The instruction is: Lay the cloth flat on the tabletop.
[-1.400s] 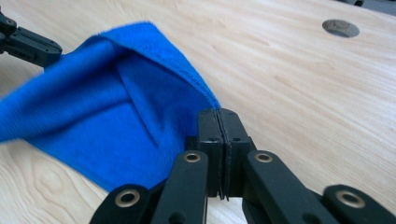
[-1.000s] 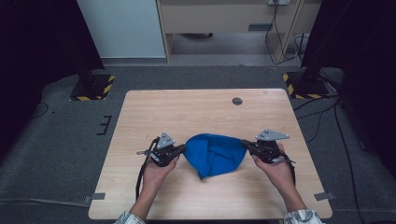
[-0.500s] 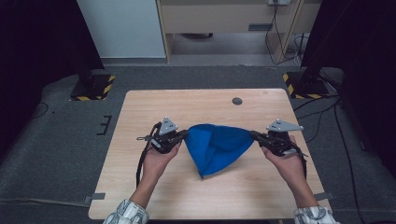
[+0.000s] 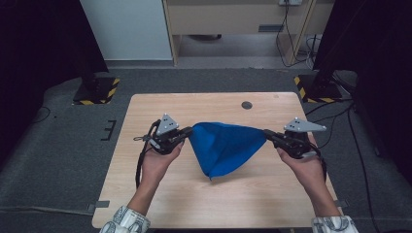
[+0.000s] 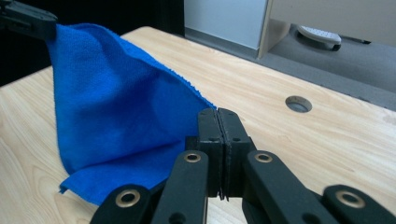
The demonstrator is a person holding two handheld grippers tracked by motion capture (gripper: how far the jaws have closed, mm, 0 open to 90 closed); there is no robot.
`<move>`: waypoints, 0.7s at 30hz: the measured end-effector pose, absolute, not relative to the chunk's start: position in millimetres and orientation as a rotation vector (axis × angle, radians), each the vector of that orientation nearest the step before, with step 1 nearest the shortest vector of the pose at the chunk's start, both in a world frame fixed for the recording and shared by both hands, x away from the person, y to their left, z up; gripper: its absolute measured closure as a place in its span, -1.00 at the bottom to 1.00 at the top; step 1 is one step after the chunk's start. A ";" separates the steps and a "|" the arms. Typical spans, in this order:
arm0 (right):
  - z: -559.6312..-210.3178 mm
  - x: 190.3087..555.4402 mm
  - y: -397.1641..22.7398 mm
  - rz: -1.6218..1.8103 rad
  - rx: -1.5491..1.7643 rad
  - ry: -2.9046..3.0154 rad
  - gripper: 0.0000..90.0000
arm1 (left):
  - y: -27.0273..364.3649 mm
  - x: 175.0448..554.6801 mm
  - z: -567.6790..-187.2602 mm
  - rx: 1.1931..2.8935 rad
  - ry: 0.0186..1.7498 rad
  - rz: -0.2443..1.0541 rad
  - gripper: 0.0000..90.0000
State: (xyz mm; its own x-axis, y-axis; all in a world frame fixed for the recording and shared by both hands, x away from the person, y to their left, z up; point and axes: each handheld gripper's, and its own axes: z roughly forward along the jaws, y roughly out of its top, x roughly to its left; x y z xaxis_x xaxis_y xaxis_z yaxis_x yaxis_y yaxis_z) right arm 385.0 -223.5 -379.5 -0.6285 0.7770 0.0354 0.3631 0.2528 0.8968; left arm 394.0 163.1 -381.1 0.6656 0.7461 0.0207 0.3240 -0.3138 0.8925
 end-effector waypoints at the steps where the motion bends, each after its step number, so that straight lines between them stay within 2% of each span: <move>1: -379.5 385.0 -223.5 1.341 1.038 2.114 0.98 | 163.1 394.0 -381.1 1.906 0.839 0.544 0.93; 7: -364.6 383.8 -228.2 1.343 1.013 2.091 0.98 | 168.1 395.8 -374.8 1.890 0.837 0.539 0.93; 21: -388.2 404.6 -222.9 1.301 1.042 2.140 0.98 | 168.0 409.6 -389.4 1.913 0.873 0.515 0.93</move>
State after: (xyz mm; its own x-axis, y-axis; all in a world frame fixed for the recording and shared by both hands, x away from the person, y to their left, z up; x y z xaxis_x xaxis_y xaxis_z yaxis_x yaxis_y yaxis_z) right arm 404.6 -222.9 -388.2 -0.6278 0.7780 0.0239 0.3793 0.2789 0.8822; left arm 409.6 168.0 -389.4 0.6582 0.7528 -0.0059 0.3582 -0.3063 0.8819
